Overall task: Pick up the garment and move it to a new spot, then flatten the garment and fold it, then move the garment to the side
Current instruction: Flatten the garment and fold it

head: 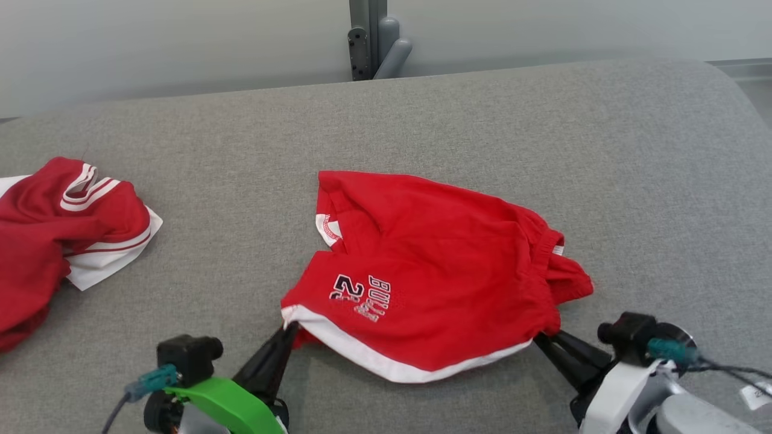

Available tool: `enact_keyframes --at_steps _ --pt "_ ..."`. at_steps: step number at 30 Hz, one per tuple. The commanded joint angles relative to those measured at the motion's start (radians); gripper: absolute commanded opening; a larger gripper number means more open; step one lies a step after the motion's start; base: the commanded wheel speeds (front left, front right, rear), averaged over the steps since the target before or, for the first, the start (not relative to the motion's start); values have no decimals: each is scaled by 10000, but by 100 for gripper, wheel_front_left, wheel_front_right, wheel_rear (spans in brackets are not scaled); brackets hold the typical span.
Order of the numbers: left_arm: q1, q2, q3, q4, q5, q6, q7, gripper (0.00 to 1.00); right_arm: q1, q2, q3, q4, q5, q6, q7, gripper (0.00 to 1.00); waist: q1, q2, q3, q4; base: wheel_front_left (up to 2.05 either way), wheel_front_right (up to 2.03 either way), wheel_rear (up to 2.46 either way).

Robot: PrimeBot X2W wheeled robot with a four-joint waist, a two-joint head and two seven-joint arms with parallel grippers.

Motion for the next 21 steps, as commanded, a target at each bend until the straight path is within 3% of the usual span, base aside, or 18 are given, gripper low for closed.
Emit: enact_keyframes --at_steps 1,7,12,17,21 --pt "96 237 225 -558 -129 130 127 0 115 -481 -107 -781 874 -12 396 0 0 103 -68 -120 0 0 0" --pt "64 844 991 -3368 -685 782 1079 0 310 -2316 -1281 -4504 4364 -9 2432 0 0 103 -165 -458 0 0 0" --pt "-644 1292 1515 -5006 -1192 1227 2162 0 22 -3346 -2534 -6277 6570 -6 3764 0 0 103 76 -640 0 0 0" --pt "-2549 1707 1883 -5381 -1717 1370 3339 0 -1008 -3973 -3838 -6631 7889 -6 4848 0 0 103 792 -541 0 0 0" --pt "-4892 1855 1942 -4570 -2019 1304 4238 0 -2700 -3936 -4419 -5939 7581 -6 5615 0 0 103 1752 -356 0 0 0"
